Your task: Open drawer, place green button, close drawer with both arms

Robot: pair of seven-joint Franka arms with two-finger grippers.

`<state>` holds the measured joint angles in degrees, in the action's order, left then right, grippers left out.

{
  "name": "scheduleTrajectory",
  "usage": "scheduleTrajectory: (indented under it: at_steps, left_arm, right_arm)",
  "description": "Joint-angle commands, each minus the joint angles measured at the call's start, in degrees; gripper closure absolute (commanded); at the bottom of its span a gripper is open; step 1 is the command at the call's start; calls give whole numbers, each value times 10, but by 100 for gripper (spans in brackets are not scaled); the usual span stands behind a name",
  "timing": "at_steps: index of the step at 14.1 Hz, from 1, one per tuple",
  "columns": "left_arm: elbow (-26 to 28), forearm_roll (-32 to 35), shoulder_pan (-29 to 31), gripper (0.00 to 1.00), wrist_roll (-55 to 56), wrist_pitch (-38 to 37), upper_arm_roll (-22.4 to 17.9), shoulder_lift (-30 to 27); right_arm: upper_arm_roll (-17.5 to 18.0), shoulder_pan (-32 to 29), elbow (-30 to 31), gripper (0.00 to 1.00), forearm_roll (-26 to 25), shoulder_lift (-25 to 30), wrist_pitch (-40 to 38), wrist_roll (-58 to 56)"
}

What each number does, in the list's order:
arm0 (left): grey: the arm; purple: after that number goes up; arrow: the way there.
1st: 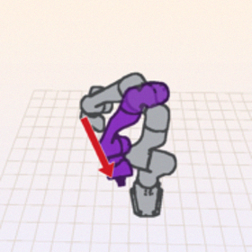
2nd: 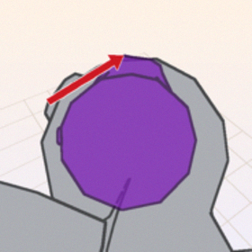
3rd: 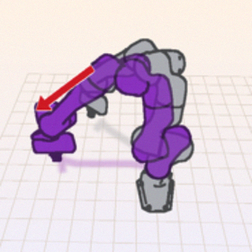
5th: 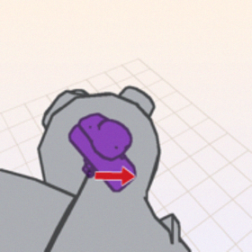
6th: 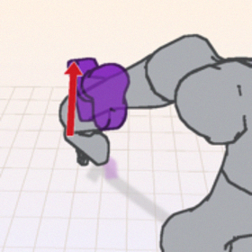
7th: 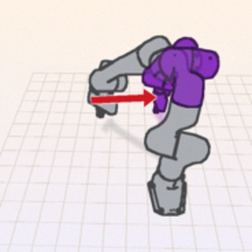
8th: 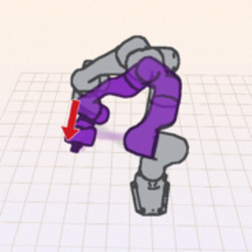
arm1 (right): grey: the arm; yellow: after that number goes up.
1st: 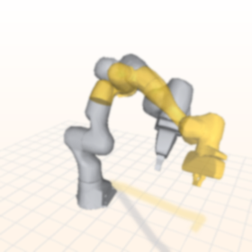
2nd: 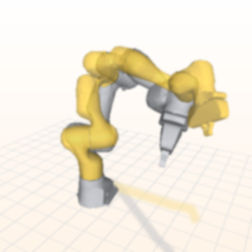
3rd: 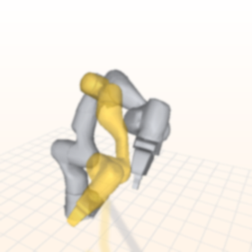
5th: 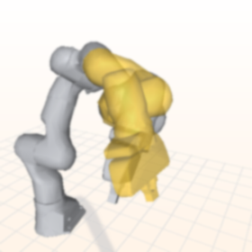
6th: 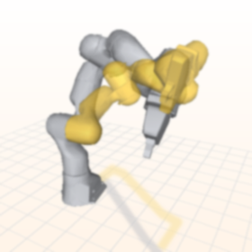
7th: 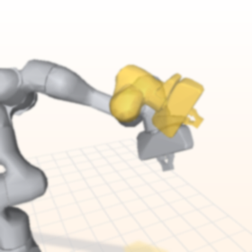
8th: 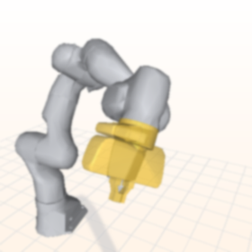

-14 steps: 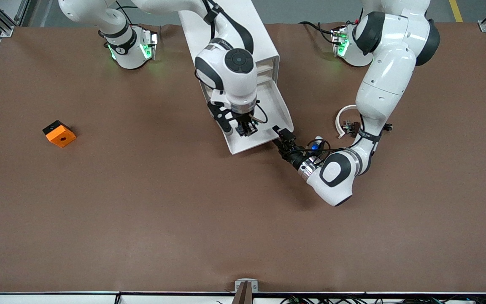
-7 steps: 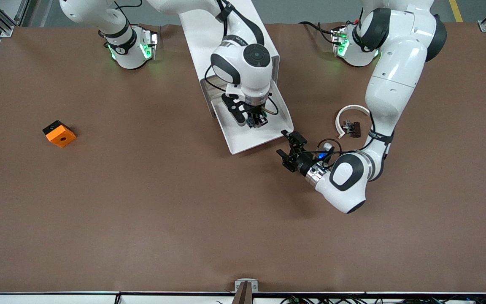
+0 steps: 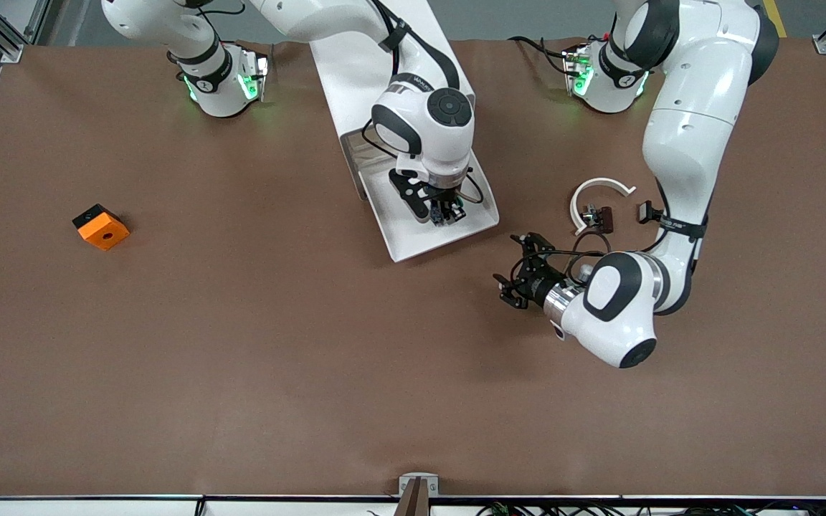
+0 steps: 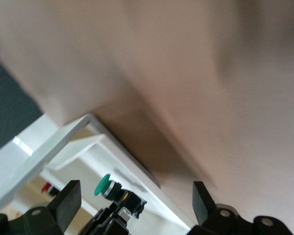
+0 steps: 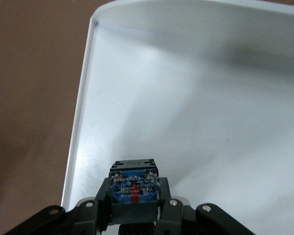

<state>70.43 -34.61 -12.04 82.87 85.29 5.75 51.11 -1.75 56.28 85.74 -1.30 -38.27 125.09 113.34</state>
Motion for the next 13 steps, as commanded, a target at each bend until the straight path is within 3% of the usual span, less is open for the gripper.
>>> scheduleTrajectory:
  at_steps: [1,4,10,13]
  left_arm:
    - [18,45,-8,0,-126,16,-3,-57]
    - [18,67,-11,0,-191,60,-3,-60]
    - [69,109,-31,0,-308,233,-2,-87]
    - [80,142,-31,0,-354,258,0,-86]
  right_arm:
    - [-6,17,-19,100,-11,-10,-6,10]
    - [-6,24,-28,100,-11,-11,-6,11]
    - [-7,26,-34,100,-16,-25,-3,11]
    - [-6,26,-34,100,-19,-31,8,14]
